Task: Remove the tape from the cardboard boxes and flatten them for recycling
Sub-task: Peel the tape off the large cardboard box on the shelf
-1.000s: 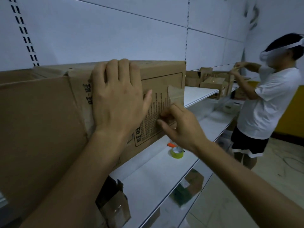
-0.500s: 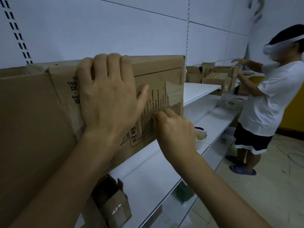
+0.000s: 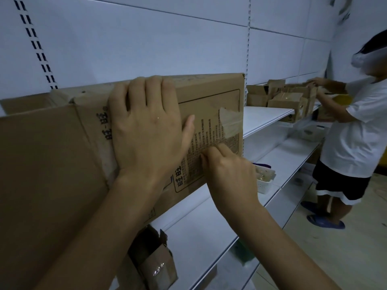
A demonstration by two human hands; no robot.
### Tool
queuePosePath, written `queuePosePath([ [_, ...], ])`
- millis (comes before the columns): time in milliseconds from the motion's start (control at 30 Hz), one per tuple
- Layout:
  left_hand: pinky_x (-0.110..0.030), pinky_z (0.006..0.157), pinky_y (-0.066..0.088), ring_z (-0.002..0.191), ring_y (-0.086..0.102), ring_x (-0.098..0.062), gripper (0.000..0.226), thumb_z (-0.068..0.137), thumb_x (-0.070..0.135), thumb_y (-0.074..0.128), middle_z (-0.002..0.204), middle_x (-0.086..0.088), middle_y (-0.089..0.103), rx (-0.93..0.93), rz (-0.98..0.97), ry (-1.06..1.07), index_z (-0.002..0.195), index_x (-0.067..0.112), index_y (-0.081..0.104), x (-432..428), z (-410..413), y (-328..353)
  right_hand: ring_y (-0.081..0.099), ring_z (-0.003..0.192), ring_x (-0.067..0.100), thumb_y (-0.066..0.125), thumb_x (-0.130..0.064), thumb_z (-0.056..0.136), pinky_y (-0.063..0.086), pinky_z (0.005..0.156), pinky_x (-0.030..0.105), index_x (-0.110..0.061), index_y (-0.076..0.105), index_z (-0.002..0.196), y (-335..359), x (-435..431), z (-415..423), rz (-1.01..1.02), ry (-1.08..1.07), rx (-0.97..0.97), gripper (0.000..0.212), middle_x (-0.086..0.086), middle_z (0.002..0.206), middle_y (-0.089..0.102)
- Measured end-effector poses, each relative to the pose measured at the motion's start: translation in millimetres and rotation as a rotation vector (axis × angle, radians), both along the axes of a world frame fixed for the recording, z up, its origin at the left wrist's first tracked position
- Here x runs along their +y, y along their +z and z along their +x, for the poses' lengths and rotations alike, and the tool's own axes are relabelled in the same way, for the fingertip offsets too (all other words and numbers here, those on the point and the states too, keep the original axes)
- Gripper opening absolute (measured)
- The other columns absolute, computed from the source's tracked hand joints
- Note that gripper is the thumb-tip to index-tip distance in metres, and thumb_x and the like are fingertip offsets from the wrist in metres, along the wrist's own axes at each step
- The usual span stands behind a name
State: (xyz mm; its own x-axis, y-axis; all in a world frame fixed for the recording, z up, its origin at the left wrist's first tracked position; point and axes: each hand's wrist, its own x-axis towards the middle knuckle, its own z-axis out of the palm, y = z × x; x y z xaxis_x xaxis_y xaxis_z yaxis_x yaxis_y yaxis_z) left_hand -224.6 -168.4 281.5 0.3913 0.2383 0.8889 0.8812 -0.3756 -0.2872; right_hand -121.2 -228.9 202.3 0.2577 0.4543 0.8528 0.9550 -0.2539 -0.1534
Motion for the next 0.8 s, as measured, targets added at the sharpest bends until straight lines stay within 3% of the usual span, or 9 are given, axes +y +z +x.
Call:
queuePosePath([
  [133,-0.045,0.098,0.034,0.108,0.048,-0.032,0.056,0.093,0.052,0.033,0.119,-0.013,0.053,-0.004,0.009,0.0,0.122,0.006,0.045,1,0,0,0.052,0.043,0.019,0.085,-0.006,0.062,0.027,0.04,0.021,-0.009,0.058,0.067,10,2,1,-0.053,-0.075,-0.049,0.027,0.005,0.064,0.058],
  [267,-0.045,0.097,0.031,0.108,0.048,-0.032,0.056,0.093,0.052,0.032,0.118,-0.013,0.053,-0.006,0.019,-0.001,0.123,0.006,0.044,3,1,0,0.058,0.058,0.02,0.065,-0.012,0.086,0.046,0.044,0.03,-0.009,0.059,0.082,15,5,5,-0.153,-0.018,-0.076,0.008,0.005,0.078,0.061],
  [400,-0.043,0.097,0.029,0.108,0.049,-0.032,0.057,0.094,0.051,0.031,0.118,-0.013,0.054,0.0,0.037,0.006,0.126,0.006,0.043,4,-1,-1,0.055,0.062,0.019,0.055,-0.018,0.092,0.052,0.054,0.036,-0.01,0.058,0.085,12,6,19,-0.139,0.059,0.038,0.011,0.004,0.082,0.059],
  [567,-0.041,0.095,0.022,0.108,0.05,-0.033,0.058,0.094,0.053,0.034,0.118,-0.013,0.056,-0.018,0.03,-0.055,0.125,0.006,0.047,7,-3,1,0.057,0.081,0.011,0.061,-0.024,0.089,0.055,0.066,0.034,-0.015,0.063,0.098,-8,3,47,0.15,0.212,0.249,0.012,0.001,0.097,0.063],
  [633,-0.041,0.092,0.023,0.106,0.052,-0.033,0.057,0.094,0.054,0.035,0.115,-0.013,0.059,-0.037,0.043,-0.08,0.123,0.006,0.05,7,-5,1,0.051,0.105,0.01,0.062,-0.036,0.087,0.05,0.083,0.028,-0.02,0.055,0.121,-19,7,53,0.193,0.256,0.298,0.038,0.001,0.122,0.054],
  [700,-0.041,0.091,0.025,0.103,0.053,-0.032,0.057,0.094,0.055,0.037,0.113,-0.013,0.061,-0.063,0.075,-0.099,0.121,0.007,0.052,7,-6,0,0.036,0.129,0.013,0.063,-0.054,0.079,0.035,0.1,0.031,-0.026,0.034,0.14,-26,11,62,0.208,0.279,0.463,0.073,0.0,0.145,0.035],
  [800,-0.041,0.09,0.026,0.102,0.055,-0.032,0.056,0.093,0.055,0.041,0.112,-0.011,0.063,-0.097,0.115,-0.132,0.121,0.008,0.055,6,-6,-2,0.021,0.138,0.008,0.064,-0.074,0.062,0.023,0.103,0.029,-0.034,0.011,0.149,-24,13,84,0.183,0.422,0.841,0.11,-0.006,0.157,0.018],
])
